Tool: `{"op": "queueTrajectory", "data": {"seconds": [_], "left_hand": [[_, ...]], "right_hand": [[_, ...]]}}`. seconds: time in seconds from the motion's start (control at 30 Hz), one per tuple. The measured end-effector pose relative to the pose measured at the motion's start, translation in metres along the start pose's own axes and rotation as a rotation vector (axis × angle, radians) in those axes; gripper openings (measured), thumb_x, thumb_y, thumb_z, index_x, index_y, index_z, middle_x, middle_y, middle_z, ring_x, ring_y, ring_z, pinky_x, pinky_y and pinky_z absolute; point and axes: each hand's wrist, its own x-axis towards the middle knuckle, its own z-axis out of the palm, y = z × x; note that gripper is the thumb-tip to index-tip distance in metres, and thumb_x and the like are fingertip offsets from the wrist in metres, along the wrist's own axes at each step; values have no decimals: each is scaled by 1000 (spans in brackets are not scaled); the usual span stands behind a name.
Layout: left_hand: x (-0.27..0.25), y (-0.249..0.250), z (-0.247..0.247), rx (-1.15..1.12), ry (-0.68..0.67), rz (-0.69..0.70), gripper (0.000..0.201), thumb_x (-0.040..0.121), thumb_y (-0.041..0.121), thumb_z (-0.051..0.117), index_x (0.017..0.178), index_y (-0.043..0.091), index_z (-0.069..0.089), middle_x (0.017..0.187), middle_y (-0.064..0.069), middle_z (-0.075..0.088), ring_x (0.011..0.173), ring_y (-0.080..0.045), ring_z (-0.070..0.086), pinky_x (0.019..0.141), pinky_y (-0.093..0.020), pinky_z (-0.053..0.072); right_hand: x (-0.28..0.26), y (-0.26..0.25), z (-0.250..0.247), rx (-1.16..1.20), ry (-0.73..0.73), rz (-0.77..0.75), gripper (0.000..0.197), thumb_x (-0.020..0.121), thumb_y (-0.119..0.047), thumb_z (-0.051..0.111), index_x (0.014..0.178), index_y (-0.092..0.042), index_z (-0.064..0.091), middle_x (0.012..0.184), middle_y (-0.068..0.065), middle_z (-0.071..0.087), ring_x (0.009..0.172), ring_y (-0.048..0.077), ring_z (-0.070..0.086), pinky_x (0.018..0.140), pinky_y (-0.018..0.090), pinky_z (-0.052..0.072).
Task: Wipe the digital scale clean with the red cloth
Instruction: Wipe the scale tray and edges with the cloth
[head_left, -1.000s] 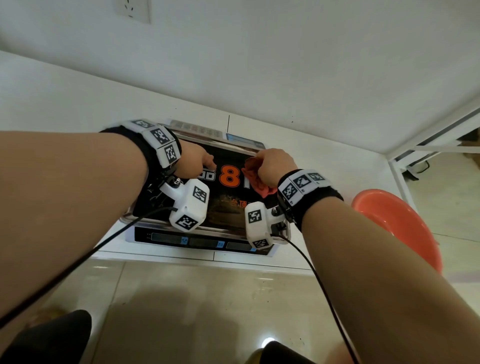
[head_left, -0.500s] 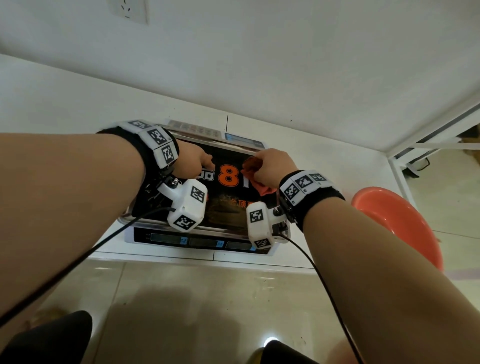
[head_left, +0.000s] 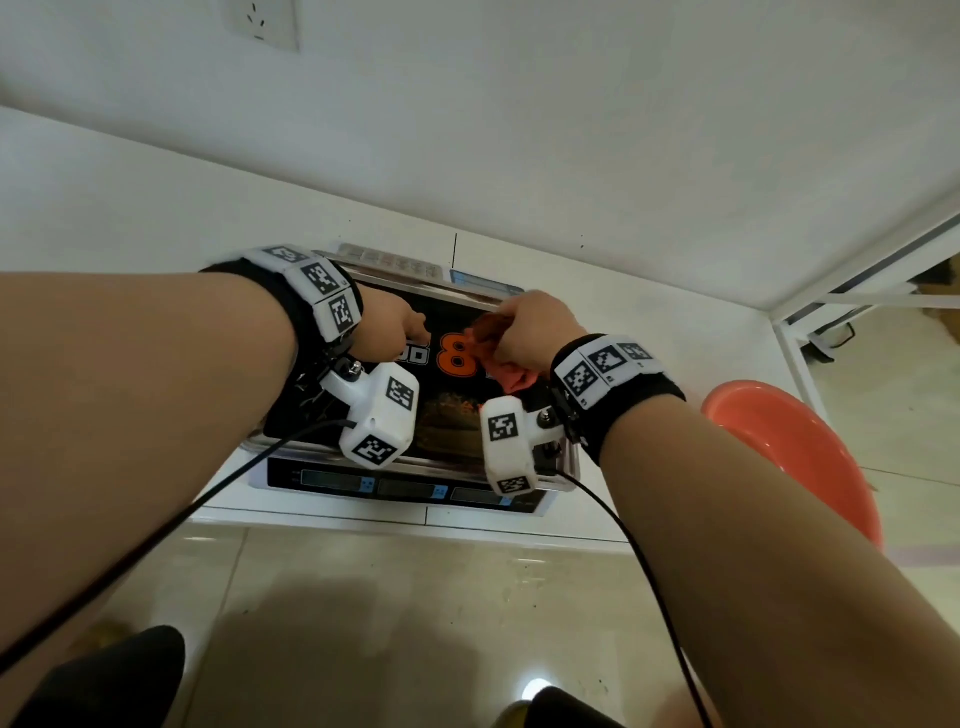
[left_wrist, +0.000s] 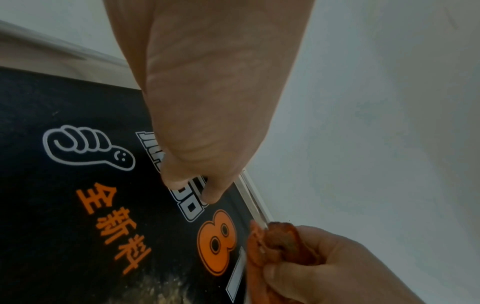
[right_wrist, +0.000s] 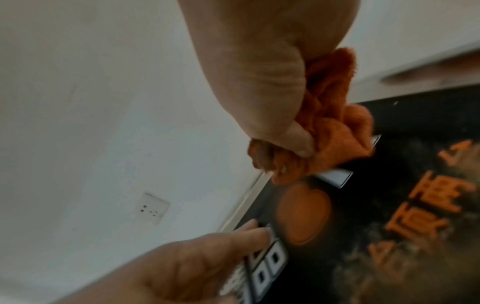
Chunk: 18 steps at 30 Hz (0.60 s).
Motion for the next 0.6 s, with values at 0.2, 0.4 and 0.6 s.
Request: {"op": "queueTrajectory", "data": {"seconds": [0.2, 0.4, 0.6], "left_hand": [[-2, 4, -1, 69, -9, 3, 60, 97, 1, 33, 152, 21, 17, 161, 3, 2, 147, -18, 16, 111, -23, 24], [-6, 7, -2, 116, -11, 2, 60, 98, 2, 32, 152, 20, 15, 161, 1, 2, 146, -18, 17, 110, -23, 26], [-4, 9, -1, 178, 5, 12, 57, 97, 1, 31, 151, 16, 21, 160, -3, 13, 144, -20, 23, 110, -23, 27]], "right_hand": [[-2, 20, 10, -297, 148, 92, 22, 91, -26, 63, 108, -14, 71, 105, 9, 71, 98, 28, 67, 91, 41, 55], [-17, 12, -2, 35, -174, 91, 26, 85, 2, 67, 107, -14, 68, 97, 10, 72, 68, 18, 67, 51, 26, 56], [-24, 32, -8, 150, 118, -34, 24, 85, 5, 68, 96, -17, 68, 87, -7, 71, 74, 8, 64, 68, 34, 63]]}}
